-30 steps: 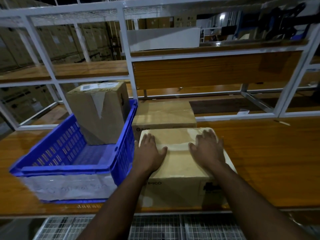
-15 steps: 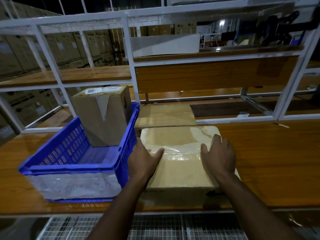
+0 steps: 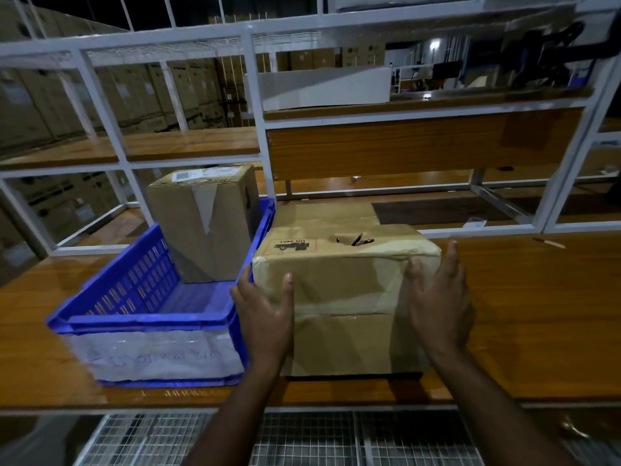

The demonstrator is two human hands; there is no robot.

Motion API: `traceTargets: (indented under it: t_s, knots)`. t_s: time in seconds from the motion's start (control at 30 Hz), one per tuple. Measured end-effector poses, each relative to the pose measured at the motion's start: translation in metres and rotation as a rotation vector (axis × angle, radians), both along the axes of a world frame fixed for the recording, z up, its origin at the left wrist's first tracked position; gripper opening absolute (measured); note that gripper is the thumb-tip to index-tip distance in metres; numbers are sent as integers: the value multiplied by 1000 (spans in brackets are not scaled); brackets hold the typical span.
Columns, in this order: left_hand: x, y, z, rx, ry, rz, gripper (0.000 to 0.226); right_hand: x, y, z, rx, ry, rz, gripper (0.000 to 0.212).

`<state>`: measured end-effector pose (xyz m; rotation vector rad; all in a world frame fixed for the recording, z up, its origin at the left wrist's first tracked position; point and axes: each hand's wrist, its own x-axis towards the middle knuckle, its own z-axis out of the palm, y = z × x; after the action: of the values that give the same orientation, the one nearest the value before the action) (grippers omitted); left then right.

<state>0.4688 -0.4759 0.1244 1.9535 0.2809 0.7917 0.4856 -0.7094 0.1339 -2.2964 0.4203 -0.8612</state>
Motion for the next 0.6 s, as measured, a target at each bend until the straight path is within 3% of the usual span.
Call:
traceTargets:
  t_s: [0.17, 0.23, 0.37, 0.47, 0.6]
  knots:
    - [-1, -2, 5, 84, 61, -28, 89, 4, -1, -2, -23, 11, -7, 66]
    - [-4, -3, 13, 135, -16, -41, 92, 1, 6, 0, -44, -56, 8, 68]
    - [3, -3, 26, 389, -135, -71, 67, 4, 16, 11, -163, -193, 60, 57]
    - [7, 1, 27, 593, -76, -76, 55, 9, 18, 15, -302, -149, 109, 50]
    - [6, 5, 21, 662, -38, -63, 58, 7, 20, 18, -373, -73, 99, 34]
